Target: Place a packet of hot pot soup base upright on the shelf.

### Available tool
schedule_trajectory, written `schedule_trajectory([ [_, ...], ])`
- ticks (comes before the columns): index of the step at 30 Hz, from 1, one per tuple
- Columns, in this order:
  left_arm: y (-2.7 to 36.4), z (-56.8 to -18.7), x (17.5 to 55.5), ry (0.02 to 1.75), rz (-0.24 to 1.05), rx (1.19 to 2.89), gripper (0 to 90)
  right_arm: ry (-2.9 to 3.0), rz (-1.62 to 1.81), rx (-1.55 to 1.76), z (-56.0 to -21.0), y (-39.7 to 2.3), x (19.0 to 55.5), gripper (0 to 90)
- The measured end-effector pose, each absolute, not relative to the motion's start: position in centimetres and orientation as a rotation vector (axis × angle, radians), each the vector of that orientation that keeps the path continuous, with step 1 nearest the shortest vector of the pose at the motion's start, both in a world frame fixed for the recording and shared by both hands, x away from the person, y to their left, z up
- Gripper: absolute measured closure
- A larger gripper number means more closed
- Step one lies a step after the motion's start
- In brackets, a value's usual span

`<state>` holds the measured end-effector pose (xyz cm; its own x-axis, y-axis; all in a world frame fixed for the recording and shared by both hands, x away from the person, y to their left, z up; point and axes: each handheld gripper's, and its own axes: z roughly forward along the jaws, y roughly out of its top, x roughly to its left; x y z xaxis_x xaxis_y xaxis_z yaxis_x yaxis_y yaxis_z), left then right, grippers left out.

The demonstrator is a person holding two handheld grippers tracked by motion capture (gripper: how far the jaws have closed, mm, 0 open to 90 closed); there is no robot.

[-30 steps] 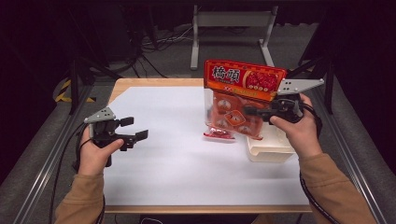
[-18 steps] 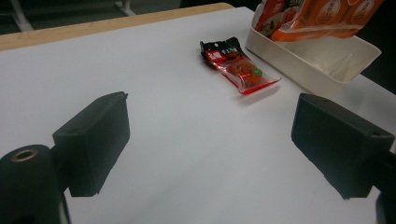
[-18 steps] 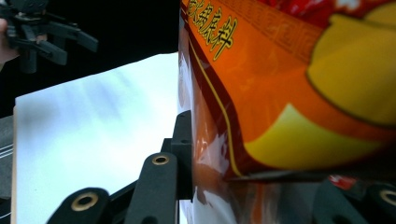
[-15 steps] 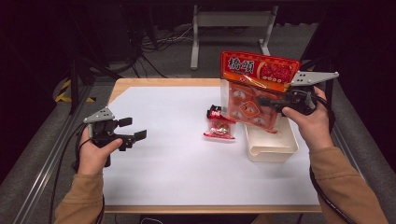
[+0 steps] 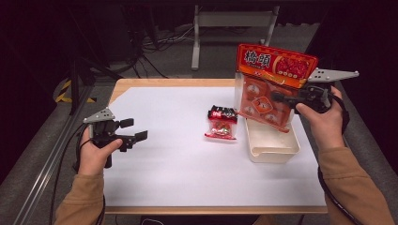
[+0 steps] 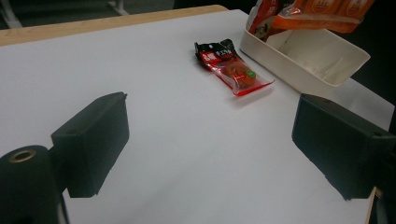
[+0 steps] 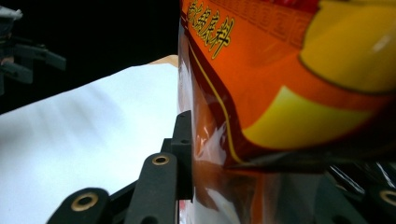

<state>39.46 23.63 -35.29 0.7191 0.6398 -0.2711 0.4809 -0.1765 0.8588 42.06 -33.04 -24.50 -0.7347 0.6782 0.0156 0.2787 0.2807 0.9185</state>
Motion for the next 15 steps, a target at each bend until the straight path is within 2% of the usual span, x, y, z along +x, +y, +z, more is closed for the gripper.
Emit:
schedule_trajectory([
  [15,23.7,-35.5,39.5,0.889,0.179,1.828,12.2,2.097,1.407,0.935,-26.4,-34.6,41.9,70.5],
])
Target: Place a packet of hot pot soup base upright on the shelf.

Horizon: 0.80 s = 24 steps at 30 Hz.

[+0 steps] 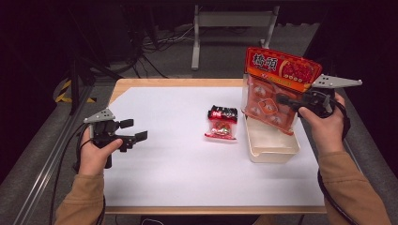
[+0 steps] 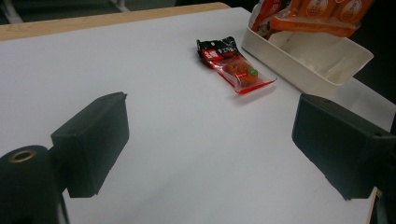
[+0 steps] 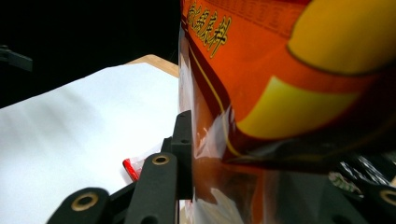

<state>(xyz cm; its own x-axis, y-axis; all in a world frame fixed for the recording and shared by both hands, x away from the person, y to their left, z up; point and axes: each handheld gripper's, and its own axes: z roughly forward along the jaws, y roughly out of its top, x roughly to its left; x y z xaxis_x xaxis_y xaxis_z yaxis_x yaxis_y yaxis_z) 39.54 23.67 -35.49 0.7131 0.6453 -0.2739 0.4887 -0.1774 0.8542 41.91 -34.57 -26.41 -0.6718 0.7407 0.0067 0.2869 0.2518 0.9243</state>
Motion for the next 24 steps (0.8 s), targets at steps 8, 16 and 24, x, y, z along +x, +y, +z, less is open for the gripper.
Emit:
schedule_trajectory([
  [8,23.7,-35.6,39.7,0.883,0.186,1.837,12.1,2.078,1.394,0.898,-27.6,-35.2,41.7,70.5],
  [16,23.7,-35.6,39.6,0.889,0.174,1.834,12.1,2.061,1.382,0.879,-28.5,-35.5,41.3,70.5],
  [24,23.6,-35.8,39.6,0.895,0.166,1.829,11.9,2.078,1.363,0.904,-30.0,-35.7,41.3,70.5],
])
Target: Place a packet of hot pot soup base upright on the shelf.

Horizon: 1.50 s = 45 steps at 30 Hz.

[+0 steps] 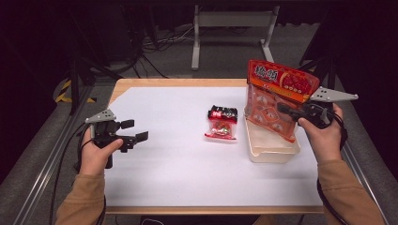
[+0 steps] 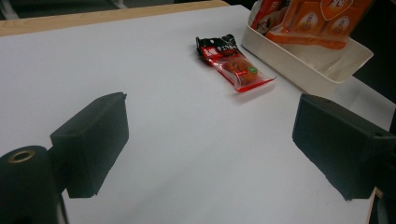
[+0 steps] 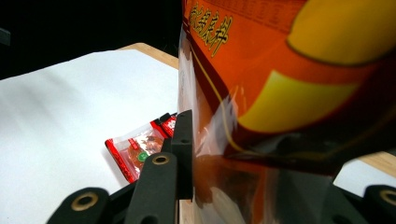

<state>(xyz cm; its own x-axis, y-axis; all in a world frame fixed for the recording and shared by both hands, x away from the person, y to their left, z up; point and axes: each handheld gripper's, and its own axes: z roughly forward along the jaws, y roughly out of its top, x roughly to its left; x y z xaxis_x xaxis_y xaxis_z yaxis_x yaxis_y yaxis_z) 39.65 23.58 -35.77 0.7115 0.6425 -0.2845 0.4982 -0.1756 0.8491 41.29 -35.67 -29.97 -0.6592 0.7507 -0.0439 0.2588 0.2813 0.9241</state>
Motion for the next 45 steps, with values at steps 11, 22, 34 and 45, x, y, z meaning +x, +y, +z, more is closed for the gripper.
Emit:
schedule_trajectory([
  [11,23.7,-36.0,39.8,0.893,0.152,1.832,11.7,2.06,1.4,0.99,-31.5,-36.4,41.4,70.4],
  [22,23.7,-36.1,39.8,0.904,0.15,1.821,11.5,2.08,1.371,1.022,-33.1,-36.2,41.4,70.3],
  [34,23.5,-36.1,39.8,0.9,0.141,1.827,11.4,2.148,1.308,1.004,-34.8,-35.6,41.6,70.1],
  [45,23.4,-36.2,39.9,0.895,0.138,1.835,11.4,2.117,1.305,1.055,-36.2,-36.1,41.7,69.9],
])
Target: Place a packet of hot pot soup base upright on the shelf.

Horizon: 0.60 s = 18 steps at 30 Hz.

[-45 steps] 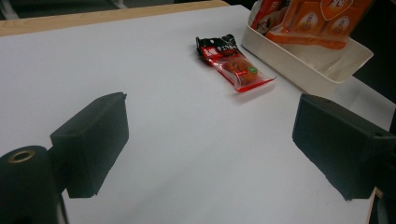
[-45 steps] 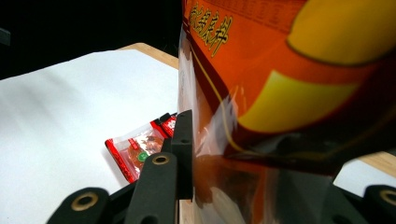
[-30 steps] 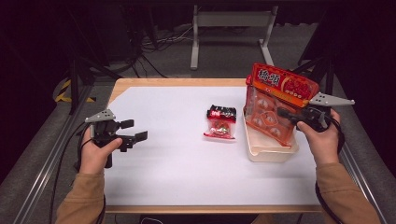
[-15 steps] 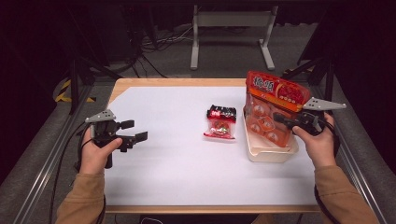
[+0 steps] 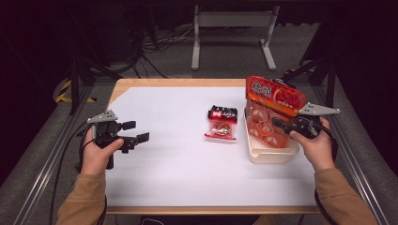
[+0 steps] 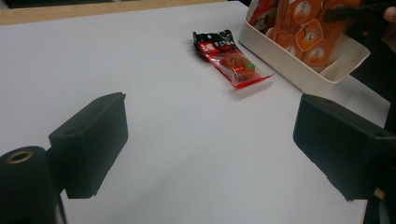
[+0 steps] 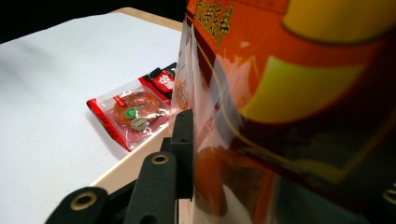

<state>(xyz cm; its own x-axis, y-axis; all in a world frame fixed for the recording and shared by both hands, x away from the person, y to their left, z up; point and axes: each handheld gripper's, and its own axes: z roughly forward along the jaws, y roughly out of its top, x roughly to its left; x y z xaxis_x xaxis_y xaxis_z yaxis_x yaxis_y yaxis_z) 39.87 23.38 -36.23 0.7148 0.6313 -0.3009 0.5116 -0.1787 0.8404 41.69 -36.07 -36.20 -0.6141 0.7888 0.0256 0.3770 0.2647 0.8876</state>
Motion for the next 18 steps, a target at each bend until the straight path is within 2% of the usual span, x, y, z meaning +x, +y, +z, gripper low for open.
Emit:
schedule_trajectory([
  [9,23.3,-36.3,39.9,0.9,0.132,1.835,11.3,2.077,1.351,1.151,-37.1,-37.2,41.5,69.5],
  [12,23.2,-36.3,39.9,0.893,0.123,1.845,11.2,2.072,1.331,1.139,-37.1,-37.2,41.5,66.4],
  [14,23.2,-36.3,39.9,0.892,0.122,1.847,11.1,2.081,1.289,1.163,-36.9,-37.2,41.4,57.3],
  [17,23.2,-36.4,39.9,0.894,0.122,1.849,11.1,2.064,1.262,1.22,-36.7,-37.5,41.3,38.8],
  [18,23.2,-36.4,39.9,0.894,0.12,1.85,11.1,2.066,1.255,1.231,-36.7,-37.5,41.2,36.9],
])
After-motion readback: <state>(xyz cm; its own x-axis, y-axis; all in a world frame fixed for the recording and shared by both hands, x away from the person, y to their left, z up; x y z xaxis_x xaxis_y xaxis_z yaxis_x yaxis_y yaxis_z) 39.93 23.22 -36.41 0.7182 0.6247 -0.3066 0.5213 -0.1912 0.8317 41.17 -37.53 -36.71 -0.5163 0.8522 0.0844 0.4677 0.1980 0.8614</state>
